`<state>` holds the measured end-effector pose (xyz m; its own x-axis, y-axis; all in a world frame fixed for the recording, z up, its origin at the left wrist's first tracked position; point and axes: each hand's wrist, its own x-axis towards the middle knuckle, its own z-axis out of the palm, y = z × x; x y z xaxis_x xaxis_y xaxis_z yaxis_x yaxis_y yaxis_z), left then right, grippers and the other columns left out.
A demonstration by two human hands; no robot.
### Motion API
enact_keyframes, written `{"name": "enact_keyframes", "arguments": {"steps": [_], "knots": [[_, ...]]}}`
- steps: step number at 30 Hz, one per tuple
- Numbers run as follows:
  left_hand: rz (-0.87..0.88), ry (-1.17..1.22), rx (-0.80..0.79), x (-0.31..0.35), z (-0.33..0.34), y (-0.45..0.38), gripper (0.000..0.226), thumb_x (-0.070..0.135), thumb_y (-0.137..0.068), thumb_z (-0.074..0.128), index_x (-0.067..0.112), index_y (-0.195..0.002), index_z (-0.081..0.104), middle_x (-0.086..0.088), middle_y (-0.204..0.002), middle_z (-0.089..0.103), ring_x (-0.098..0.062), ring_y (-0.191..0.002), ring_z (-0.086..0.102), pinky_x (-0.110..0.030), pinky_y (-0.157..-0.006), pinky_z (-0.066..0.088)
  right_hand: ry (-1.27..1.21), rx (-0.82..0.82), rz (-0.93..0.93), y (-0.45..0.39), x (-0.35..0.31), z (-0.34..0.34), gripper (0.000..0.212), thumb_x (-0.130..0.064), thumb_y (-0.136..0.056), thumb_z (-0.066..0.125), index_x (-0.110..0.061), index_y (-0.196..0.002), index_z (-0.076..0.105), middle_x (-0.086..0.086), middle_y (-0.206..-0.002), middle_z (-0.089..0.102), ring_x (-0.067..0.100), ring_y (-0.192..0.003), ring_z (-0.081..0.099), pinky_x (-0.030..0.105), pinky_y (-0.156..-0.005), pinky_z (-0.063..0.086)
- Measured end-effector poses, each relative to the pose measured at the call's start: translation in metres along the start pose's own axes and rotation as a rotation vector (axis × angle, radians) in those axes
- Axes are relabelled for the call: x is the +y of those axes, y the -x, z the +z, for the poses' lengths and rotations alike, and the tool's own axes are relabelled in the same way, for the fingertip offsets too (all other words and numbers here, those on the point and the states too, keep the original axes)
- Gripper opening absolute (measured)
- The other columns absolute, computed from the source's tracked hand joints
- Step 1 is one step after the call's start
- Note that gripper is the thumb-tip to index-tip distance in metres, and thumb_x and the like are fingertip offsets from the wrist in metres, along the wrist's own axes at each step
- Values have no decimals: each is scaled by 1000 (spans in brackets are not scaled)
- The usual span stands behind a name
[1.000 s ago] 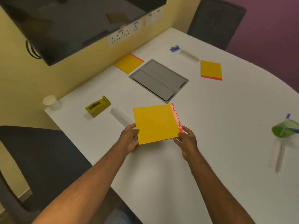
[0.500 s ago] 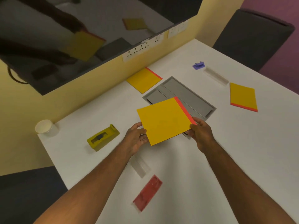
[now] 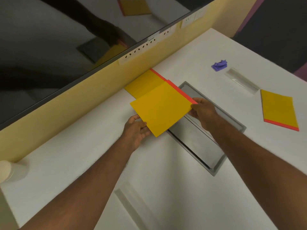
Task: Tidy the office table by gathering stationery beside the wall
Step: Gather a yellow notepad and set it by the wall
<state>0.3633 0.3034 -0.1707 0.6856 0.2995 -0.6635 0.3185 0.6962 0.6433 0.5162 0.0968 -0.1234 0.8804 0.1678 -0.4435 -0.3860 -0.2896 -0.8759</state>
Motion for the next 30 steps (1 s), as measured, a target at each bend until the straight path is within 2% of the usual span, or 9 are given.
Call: {"name": "enact_keyframes", "arguments": {"steps": [4,8,13,16,21,23,25,26,30], "knots": [[32,-25,32,26,3,-53,38,-10,-98,48,12,-129,50,-13,-109,71,-23,-81,75,-34,-59,61,26,-6,-1,-65,-13,27,26,10,-92,52,16,-115,63,18,-86,60,28,-79,57,32,-73,58],[54,-67,67,41,1,-99,42,-9,-98,50,11,-134,49,-16,-120,69,-28,-96,72,-41,-78,62,33,-19,5,-117,-20,52,21,15,-90,46,4,-82,62,14,-76,56,23,-70,57,33,-70,54],[66,-144,112,46,-2,-138,40,-6,-98,54,8,-136,51,-13,-110,71,-26,-90,73,-39,-77,61,76,-24,5,-158,-20,72,22,10,-94,50,-2,-86,66,9,-73,59,17,-63,60,26,-62,58],[78,-228,163,48,-1,-152,37,-3,-97,60,10,-130,52,-12,-102,68,-23,-78,70,-32,-66,61,44,1,21,-178,-16,77,22,8,-96,52,4,-107,70,13,-84,65,21,-71,66,34,-75,62],[150,-310,222,50,2,-170,34,-1,-95,64,15,-122,51,-15,-102,68,-21,-68,67,-27,-57,62,108,10,8,-204,-10,83,21,1,-99,55,11,-114,67,19,-90,66,28,-77,65,49,-89,58],[173,-325,254,50,3,-175,33,-2,-95,64,15,-120,50,-17,-107,67,-23,-69,66,-29,-60,62,178,18,-9,-211,-8,86,22,-2,-100,56,4,-116,69,15,-90,66,23,-73,65,39,-74,61],[197,-347,281,49,4,-179,32,-2,-94,66,13,-118,51,-19,-109,67,-24,-68,65,-31,-62,62,282,22,-42,-216,-5,89,21,-2,-100,54,-6,-116,68,10,-89,63,17,-68,60,23,-50,49],[211,-354,297,48,4,-181,31,-2,-94,66,12,-118,52,-20,-110,67,-24,-67,65,-33,-63,62,343,28,-73,-218,-2,90,23,0,-99,52,-10,-113,67,8,-88,61,17,-70,58,20,-49,44],[271,-387,381,44,4,-187,37,-3,-91,69,2,-126,56,-20,-115,66,-21,-64,66,-36,-67,63,604,77,-216,-222,9,95,40,10,-95,48,-2,-128,66,15,-127,61,29,-107,61,37,-86,58]]}}
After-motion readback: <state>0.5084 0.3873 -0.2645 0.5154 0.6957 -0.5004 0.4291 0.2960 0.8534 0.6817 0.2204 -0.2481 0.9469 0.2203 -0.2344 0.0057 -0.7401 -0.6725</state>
